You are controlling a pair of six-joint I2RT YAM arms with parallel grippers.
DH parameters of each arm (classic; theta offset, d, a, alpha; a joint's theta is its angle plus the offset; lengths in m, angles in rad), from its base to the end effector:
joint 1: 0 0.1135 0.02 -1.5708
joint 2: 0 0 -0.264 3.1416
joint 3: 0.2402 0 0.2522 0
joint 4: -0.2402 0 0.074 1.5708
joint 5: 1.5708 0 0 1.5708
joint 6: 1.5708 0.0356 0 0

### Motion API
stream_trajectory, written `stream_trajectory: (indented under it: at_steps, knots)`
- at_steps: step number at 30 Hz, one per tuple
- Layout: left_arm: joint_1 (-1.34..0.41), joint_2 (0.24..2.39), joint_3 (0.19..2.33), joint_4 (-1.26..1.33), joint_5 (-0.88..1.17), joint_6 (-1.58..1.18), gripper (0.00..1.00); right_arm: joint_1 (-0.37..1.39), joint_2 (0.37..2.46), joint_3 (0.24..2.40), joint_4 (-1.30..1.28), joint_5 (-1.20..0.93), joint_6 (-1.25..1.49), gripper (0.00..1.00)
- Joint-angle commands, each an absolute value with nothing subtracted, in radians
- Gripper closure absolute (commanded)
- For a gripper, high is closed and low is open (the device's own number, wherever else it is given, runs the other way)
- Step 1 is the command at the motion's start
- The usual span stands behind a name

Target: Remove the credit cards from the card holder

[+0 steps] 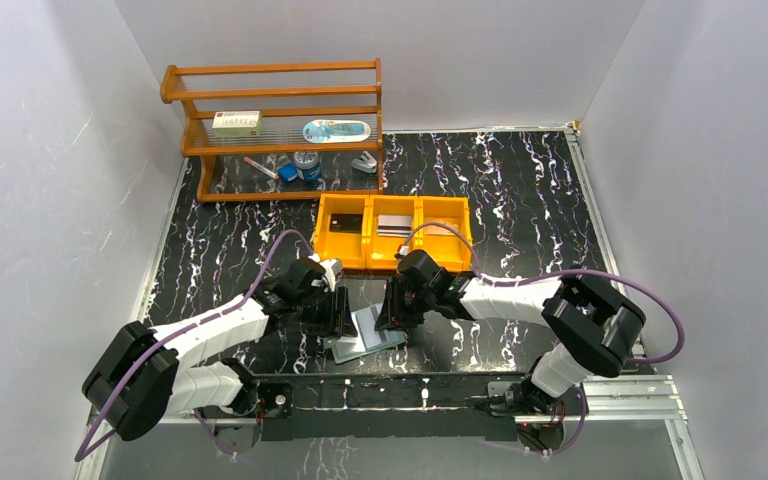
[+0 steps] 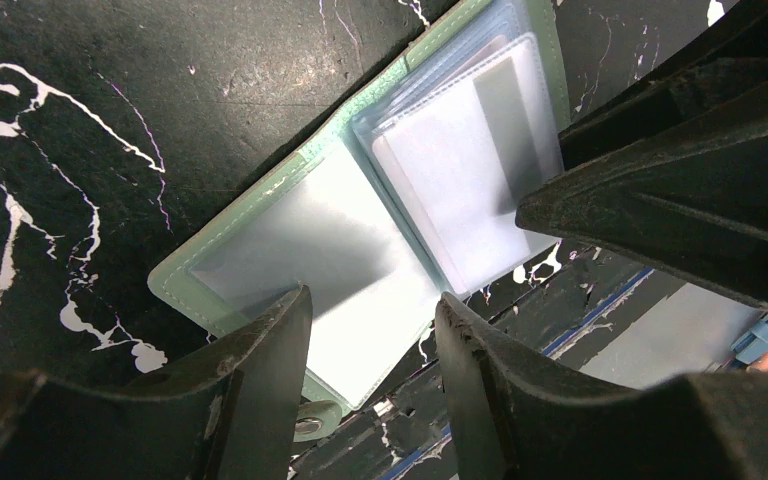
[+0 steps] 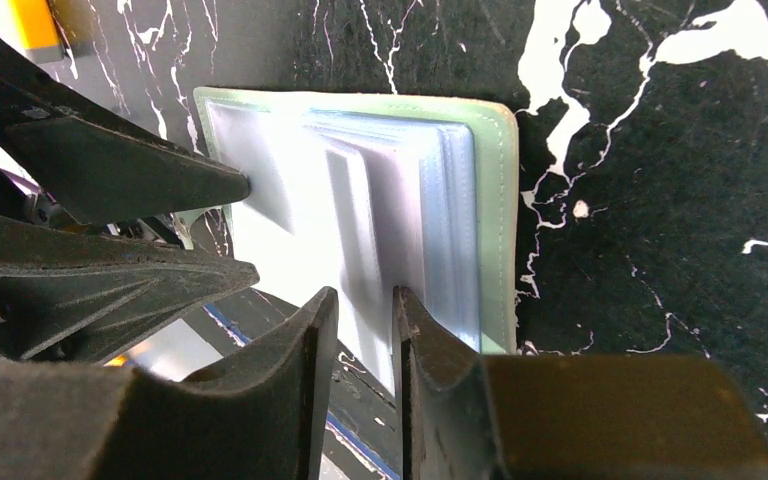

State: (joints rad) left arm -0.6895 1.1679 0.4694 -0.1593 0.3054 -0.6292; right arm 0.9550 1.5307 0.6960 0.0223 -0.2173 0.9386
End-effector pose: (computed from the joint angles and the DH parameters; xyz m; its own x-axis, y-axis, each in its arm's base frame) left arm 0.1577 -0.1439 0.1631 -0.9182 0.0296 -0.3950 0.2698 0.7770 -0.5688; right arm 0.1631 0.2437 0.1571 -0.9599 0.0072 -0.2802 -0.1834 0.7398 0.6473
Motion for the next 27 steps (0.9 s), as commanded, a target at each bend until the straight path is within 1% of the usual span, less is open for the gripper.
stream_trajectory:
  at_steps: [1, 3, 12, 19, 24, 27]
  knots:
    - [-0.692, 1.162, 0.447, -0.180, 0.273, -0.624, 0.53, 0.970, 1.528, 0.752, -0.027, -0.169, 0.919, 0.63]
    - [-0.692, 1.160, 0.446, -0.181, 0.272, -0.624, 0.53, 0.970, 1.522, 0.762, -0.052, -0.160, 0.913, 0.56]
    - [-0.692, 1.166, 0.451, -0.179, 0.272, -0.622, 0.53, 0.990, 1.489, 0.799, -0.107, -0.117, 0.904, 0.55]
    - [-0.693, 1.162, 0.449, -0.181, 0.270, -0.623, 0.53, 1.003, 1.476, 0.821, -0.137, -0.103, 0.889, 0.61]
    - [-0.692, 1.160, 0.448, -0.181, 0.272, -0.622, 0.53, 1.013, 1.473, 0.833, -0.155, -0.081, 0.889, 0.71]
    - [-0.691, 1.162, 0.449, -0.181, 0.271, -0.622, 0.53, 1.018, 1.471, 0.840, -0.167, -0.073, 0.885, 0.75]
